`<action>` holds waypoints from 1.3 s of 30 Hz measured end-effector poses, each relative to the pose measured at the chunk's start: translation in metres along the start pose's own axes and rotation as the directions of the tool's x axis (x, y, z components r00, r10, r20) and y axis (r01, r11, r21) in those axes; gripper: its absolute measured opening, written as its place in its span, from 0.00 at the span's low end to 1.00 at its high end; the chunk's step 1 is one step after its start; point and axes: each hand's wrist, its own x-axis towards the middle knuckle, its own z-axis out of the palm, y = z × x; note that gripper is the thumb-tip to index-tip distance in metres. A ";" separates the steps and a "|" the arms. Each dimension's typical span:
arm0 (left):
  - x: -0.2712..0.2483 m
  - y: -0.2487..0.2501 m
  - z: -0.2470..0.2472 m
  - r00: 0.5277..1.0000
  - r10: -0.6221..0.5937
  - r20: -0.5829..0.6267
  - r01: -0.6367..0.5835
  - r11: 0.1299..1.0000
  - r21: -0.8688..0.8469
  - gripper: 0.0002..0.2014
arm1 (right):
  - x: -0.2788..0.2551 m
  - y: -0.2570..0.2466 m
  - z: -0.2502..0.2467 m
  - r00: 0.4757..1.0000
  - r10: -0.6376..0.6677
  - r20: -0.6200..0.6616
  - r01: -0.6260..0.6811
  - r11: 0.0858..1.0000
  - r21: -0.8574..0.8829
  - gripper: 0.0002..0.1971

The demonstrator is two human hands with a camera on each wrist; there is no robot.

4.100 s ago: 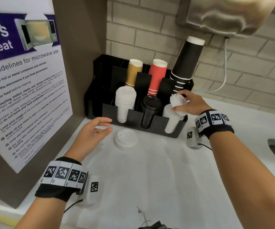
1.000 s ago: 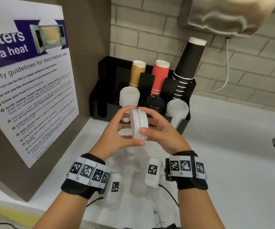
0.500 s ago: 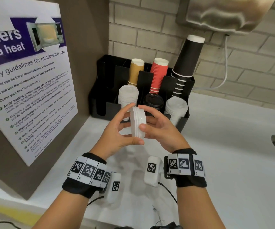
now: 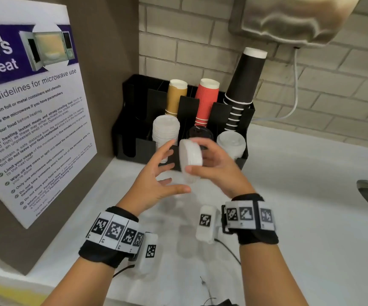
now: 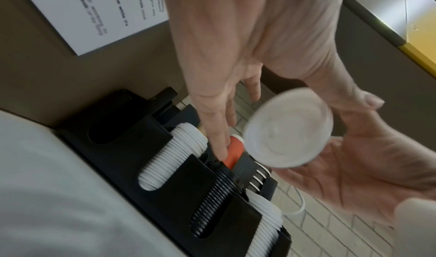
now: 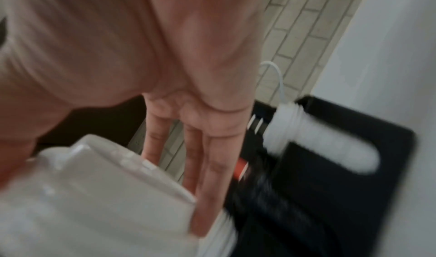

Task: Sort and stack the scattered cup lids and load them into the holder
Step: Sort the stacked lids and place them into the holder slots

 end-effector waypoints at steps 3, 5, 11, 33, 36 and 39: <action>0.000 -0.002 -0.011 0.995 -0.011 -0.104 0.020 0.996 0.088 0.38 | 0.022 -0.008 -0.045 0.965 -0.074 -0.252 0.039 0.989 -0.141 0.31; 0.000 -0.005 -0.021 0.986 -0.004 -0.167 0.027 0.991 0.132 0.28 | 0.037 -0.011 -0.079 0.901 -0.149 -0.408 0.020 0.953 -0.304 0.31; -0.002 -0.014 -0.039 0.977 -0.019 -0.212 0.056 0.984 0.167 0.16 | 0.073 0.005 -0.133 0.925 0.009 -0.380 -0.261 0.744 -0.616 0.37; -0.001 -0.016 -0.044 0.977 -0.036 -0.210 0.078 0.977 0.198 0.13 | 0.088 0.030 -0.095 0.934 0.219 -0.282 -0.329 0.222 -0.918 0.32; -0.001 -0.016 -0.045 0.976 -0.038 -0.216 0.082 0.976 0.200 0.12 | 0.090 0.036 -0.094 0.937 0.216 -0.273 -0.318 0.208 -0.925 0.31; -0.001 -0.016 -0.045 0.977 -0.033 -0.209 0.075 0.977 0.200 0.12 | 0.092 0.043 -0.095 0.935 0.241 -0.260 -0.300 0.144 -0.943 0.35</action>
